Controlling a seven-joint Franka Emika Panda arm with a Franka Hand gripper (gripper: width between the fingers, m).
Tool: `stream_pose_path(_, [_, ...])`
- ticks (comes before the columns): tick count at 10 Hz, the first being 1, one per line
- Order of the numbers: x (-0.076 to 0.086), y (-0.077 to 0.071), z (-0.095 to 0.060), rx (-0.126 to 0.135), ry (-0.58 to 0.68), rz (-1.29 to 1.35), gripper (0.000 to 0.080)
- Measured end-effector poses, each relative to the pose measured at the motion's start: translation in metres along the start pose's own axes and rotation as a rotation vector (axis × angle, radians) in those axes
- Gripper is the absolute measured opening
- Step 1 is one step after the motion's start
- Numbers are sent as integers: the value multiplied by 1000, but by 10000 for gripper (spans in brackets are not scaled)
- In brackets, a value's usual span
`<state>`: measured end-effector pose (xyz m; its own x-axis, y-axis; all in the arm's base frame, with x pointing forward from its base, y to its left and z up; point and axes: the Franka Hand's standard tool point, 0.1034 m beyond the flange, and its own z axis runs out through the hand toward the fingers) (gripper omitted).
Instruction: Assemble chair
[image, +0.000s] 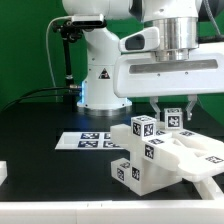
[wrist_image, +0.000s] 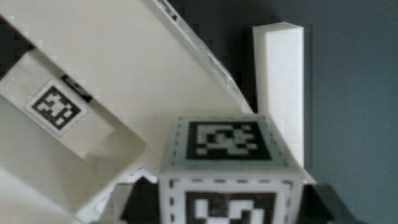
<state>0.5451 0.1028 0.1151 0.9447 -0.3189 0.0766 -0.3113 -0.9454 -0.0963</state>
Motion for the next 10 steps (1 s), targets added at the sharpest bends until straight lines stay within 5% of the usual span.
stream_pose_path(2, [-6,-7,0,5,0,270,285])
stream_pose_path(5, [-7,-7,2,9,-5,289,358])
stream_pose_path(6, [-7,-7,2,9,-5,271,543])
stream_pose_path(10, [-7,-17,-2,-16,-14,-224,643])
